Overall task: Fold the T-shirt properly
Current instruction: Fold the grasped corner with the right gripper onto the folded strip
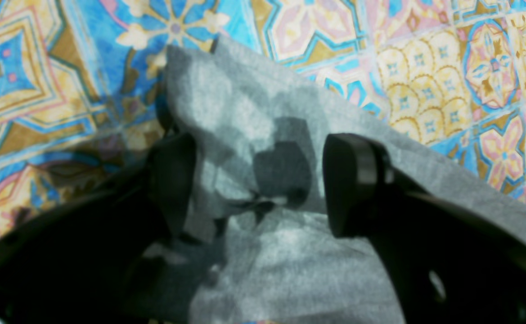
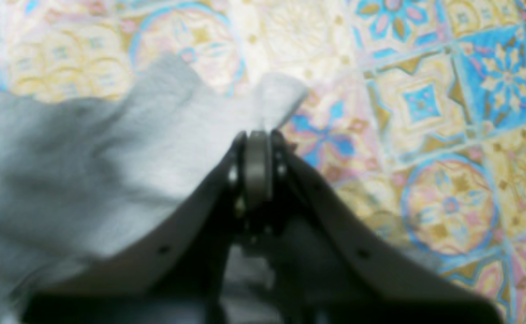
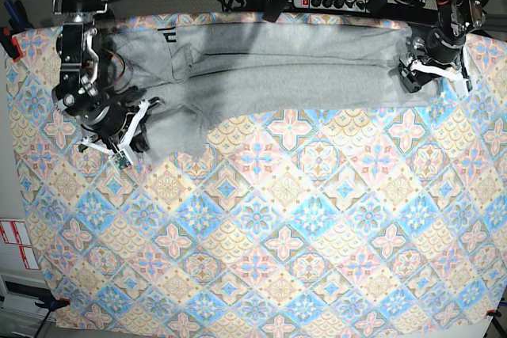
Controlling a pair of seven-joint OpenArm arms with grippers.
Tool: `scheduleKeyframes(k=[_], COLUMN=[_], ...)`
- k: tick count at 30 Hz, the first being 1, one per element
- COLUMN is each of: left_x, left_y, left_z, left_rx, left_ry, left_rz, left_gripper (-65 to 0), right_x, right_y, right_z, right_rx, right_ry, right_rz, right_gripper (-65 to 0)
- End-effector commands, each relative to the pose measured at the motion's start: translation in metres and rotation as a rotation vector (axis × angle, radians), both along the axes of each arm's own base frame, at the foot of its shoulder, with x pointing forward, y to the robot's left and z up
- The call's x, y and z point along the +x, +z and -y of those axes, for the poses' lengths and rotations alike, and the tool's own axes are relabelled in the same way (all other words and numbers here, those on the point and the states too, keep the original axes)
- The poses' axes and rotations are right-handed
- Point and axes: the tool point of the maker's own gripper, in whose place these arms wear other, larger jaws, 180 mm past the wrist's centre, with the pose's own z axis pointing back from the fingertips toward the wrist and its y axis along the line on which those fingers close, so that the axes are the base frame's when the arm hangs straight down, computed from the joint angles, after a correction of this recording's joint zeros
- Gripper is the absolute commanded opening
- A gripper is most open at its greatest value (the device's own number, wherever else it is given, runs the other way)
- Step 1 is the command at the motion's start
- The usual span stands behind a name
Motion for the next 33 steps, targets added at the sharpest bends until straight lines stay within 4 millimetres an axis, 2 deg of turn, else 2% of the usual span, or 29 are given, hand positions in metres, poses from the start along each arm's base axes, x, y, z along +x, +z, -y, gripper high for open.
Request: scheduleKeyframes(k=[1, 5, 11, 18, 23, 26, 29, 33], left_x=[0.006, 0.006, 0.006, 0.006, 0.006, 0.006, 0.006, 0.007], left_y=[0.009, 0.009, 0.009, 0.009, 0.009, 0.009, 0.009, 0.009], left_z=[-0.006, -0.006, -0.006, -0.006, -0.007, -0.007, -0.007, -0.007], left_rx=[0.02, 0.02, 0.021, 0.021, 0.021, 0.021, 0.021, 0.021], left_ry=[-0.006, -0.006, -0.006, -0.006, -0.005, -0.005, -0.005, -0.005], left_rz=[0.03, 0.029, 0.03, 0.03, 0.03, 0.03, 0.03, 0.032], left_gripper=[-21.6, -21.6, -21.6, -21.6, -21.6, -21.6, -21.6, -21.6], right_x=[0.002, -0.025, -0.061, -0.099, -0.117, -0.129, -0.133, -0.139], right_y=[0.016, 0.023, 0.025, 0.01, 0.004, 0.002, 0.002, -0.001], right_z=[0.002, 0.01, 0.005, 0.001, 0.002, 0.016, 0.027, 0.026], right_rx=[0.01, -0.014, -0.03, -0.029, -0.032, -0.051, -0.066, -0.069], right_ry=[-0.001, -0.017, 0.005, 0.016, 0.016, -0.019, -0.044, -0.042], right_rz=[0.053, 0.06, 0.038, -0.043, -0.079, -0.102, -0.107, -0.128], right_gripper=[-64.9, -65.0, -65.0, -65.0, -65.0, -65.0, -65.0, -65.0])
